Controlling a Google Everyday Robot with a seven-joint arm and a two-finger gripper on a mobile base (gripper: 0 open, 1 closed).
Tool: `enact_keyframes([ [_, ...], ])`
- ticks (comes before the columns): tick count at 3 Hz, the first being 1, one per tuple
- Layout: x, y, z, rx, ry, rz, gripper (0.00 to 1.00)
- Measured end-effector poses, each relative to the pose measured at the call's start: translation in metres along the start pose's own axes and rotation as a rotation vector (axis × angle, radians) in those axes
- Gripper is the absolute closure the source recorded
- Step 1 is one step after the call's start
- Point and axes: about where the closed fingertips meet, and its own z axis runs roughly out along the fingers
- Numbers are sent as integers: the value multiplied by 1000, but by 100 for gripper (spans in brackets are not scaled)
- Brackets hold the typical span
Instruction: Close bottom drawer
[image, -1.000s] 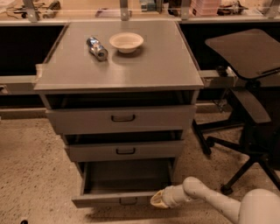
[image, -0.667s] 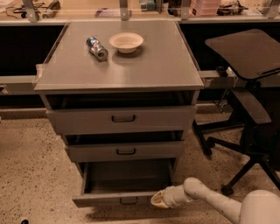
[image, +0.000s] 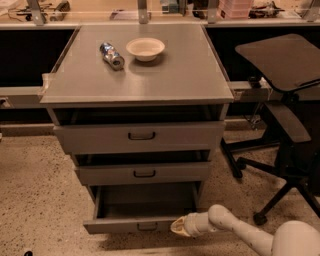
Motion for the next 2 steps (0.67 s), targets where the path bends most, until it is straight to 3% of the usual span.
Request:
enact_keyframes([
  [1,1,-9,7,41,-20,-31,100],
  [2,1,-9,7,41,-20,-31,100],
])
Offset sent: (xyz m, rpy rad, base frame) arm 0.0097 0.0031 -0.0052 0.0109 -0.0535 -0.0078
